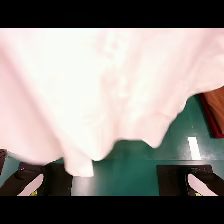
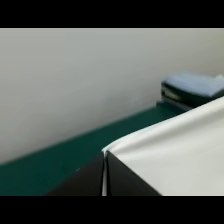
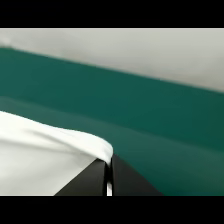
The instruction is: Fold the shirts.
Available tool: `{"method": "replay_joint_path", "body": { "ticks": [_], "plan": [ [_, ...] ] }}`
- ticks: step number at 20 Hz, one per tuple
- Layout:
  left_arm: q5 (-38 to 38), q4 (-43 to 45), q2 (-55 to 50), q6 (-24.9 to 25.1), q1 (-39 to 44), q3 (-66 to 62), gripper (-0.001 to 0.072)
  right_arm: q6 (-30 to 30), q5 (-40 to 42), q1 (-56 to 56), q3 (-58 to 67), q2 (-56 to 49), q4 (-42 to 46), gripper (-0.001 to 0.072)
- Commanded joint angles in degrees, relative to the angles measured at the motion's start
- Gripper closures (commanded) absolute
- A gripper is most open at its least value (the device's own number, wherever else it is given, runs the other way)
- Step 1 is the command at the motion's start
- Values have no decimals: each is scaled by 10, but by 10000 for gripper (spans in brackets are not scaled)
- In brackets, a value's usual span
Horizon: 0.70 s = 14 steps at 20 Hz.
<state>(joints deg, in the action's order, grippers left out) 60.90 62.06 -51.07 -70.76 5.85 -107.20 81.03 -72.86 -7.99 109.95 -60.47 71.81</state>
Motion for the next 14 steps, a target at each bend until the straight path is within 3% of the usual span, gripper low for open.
{"method": "replay_joint_path", "body": {
  "ticks": [1,5,9,14],
  "plan": [
    [85,1,-68,-19,0,91,686,12,-91,-8,-7,-109,2,696],
    [89,7,-194,-12,0,224,685,12,-126,-7,-7,-287,3,696],
    [-45,10,-334,-8,0,247,685,12,-37,-7,-7,-416,1,696],
    [-189,10,-399,-9,-1,221,684,13,59,-7,-7,-459,-3,694]
  ]
}}
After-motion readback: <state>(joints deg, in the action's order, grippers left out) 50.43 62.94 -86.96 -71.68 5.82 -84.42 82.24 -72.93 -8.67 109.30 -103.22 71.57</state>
